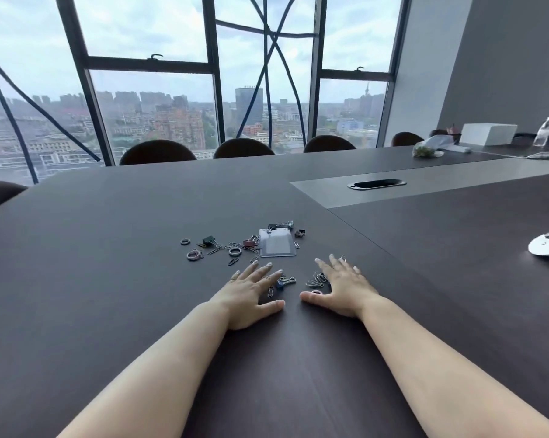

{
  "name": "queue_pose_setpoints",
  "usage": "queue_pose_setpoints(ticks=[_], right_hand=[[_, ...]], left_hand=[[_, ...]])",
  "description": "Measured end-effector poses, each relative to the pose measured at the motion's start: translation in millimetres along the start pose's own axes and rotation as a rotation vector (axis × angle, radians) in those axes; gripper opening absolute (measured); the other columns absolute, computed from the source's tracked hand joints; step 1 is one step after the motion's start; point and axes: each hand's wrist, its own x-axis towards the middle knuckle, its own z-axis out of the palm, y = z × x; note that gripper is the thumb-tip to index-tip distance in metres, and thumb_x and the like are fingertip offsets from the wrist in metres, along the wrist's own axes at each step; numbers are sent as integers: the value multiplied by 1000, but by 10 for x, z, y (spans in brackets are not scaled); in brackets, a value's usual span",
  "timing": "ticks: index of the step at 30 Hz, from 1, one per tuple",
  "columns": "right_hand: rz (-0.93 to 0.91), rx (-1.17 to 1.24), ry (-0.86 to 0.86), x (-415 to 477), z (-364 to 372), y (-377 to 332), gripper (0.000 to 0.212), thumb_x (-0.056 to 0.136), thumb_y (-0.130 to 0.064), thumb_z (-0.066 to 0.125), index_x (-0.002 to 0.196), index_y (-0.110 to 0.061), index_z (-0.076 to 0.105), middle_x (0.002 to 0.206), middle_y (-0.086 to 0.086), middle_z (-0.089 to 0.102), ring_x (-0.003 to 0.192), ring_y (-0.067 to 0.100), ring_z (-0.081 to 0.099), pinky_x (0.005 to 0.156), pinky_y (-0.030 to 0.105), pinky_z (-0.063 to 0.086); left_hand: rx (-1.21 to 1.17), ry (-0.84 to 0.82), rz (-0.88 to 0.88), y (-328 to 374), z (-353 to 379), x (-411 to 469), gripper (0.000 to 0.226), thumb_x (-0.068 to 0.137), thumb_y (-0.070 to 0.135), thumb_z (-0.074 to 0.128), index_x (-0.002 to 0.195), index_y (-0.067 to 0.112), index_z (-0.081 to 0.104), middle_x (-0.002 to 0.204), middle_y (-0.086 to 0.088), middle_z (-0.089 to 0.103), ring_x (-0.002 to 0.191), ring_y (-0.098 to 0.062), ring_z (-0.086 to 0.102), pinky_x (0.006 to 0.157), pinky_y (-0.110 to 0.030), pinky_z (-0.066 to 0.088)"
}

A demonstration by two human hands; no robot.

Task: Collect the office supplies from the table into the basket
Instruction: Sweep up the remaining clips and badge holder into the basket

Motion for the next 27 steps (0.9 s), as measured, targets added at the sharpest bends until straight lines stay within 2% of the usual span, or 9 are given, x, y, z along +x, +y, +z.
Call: queue_pose_setpoints(ticks=[2,5,7,9,12,16,19,22,27], right_hand=[[-71,12,6,45,9,11,85,76,-72,44,146,-35,12,158,0,4,146,17,-2,120,38,2],[-151,94,58,43,-8,17,59,83,-59,49,137,-38,37,154,-4,23,144,15,13,118,35,14],[-204,140,127,8,-7,16,39,85,-49,54,122,-37,54,139,-7,44,135,15,31,112,33,27],[-236,133,192,-32,6,2,24,85,-45,56,105,-33,62,115,-8,54,119,15,43,101,33,38],[-248,90,234,-67,11,-24,21,85,-45,56,90,-26,59,90,-9,48,95,14,48,82,29,42],[-248,23,256,-66,6,-39,26,86,-46,53,74,-24,45,81,-9,46,78,13,45,69,26,36],[-213,-31,255,-49,37,-59,28,87,-45,49,73,-22,42,82,-7,47,84,20,53,69,27,34],[-197,-66,261,-51,43,-71,31,89,-43,46,65,-26,35,85,-4,46,93,23,56,70,27,35],[-193,-68,296,-79,37,-114,21,91,-35,44,81,-17,50,102,6,56,96,29,58,78,32,42]], left_hand=[[-6,-3,36,-3,-16,84,57,93,54,33,145,41,12,157,13,2,145,-11,-8,119,-38,-2],[-72,93,66,-9,-27,136,43,95,45,39,137,37,38,152,10,26,143,-14,15,118,-35,12],[-76,203,51,-23,-8,116,33,93,42,43,123,29,51,139,7,41,133,-18,31,110,-32,25],[-57,261,13,-33,12,85,27,92,42,45,112,27,54,126,4,47,122,-19,39,103,-32,33],[-79,258,-20,-8,8,62,26,91,43,46,107,23,53,116,0,49,112,-21,48,93,-31,40],[-20,300,-51,52,3,37,30,91,48,44,99,20,51,110,2,59,102,-22,58,80,-30,42],[11,306,-86,64,16,14,35,86,58,47,82,23,47,102,3,65,98,-20,59,74,-27,38],[68,333,-76,63,18,-6,40,83,63,45,70,25,42,100,4,63,101,-17,55,79,-26,40],[46,367,-105,89,11,-22,35,88,55,46,79,21,42,103,2,63,98,-21,59,76,-28,40]])
